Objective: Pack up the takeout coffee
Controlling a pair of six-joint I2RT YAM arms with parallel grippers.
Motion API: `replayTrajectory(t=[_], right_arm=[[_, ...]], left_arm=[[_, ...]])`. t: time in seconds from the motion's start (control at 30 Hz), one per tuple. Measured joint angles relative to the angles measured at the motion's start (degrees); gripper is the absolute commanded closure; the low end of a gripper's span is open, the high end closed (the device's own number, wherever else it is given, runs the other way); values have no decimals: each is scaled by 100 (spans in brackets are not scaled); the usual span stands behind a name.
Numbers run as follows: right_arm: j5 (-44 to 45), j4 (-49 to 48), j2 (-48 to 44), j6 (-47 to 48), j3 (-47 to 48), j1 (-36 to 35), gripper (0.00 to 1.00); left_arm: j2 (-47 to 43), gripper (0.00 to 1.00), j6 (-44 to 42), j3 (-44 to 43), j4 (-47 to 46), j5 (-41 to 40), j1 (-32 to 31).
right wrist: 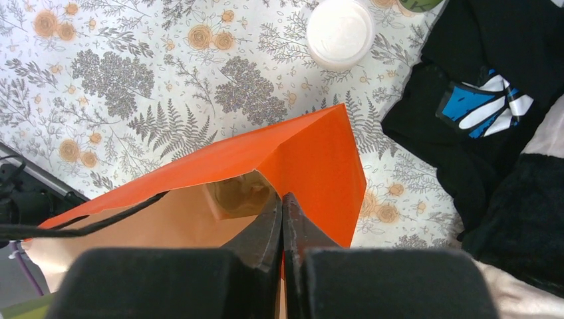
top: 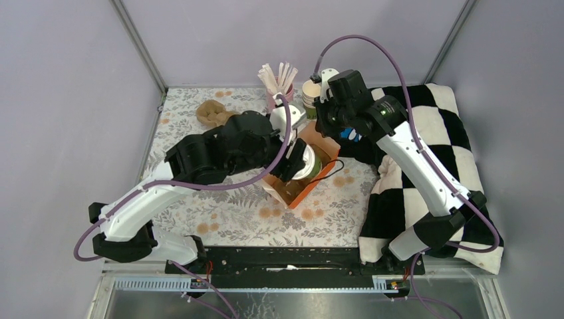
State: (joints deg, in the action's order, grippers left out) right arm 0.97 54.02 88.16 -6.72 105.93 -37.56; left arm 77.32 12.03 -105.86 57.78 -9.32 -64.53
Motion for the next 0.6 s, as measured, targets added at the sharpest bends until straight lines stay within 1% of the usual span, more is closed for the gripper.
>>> replayTrajectory(t=[0.2,0.47,0.6], right_arm=[[68,37,-66,-245,-2,-20,100],[68,15,-192,-376,-11,-31,100],[68,-66,-267,-468,-70,-39,100]], left_arm=[[0,48,55,138,96,-518,-348],[2,48,179,518,275,-1137,-509],[20,48,280,553,308,-1419,-584]])
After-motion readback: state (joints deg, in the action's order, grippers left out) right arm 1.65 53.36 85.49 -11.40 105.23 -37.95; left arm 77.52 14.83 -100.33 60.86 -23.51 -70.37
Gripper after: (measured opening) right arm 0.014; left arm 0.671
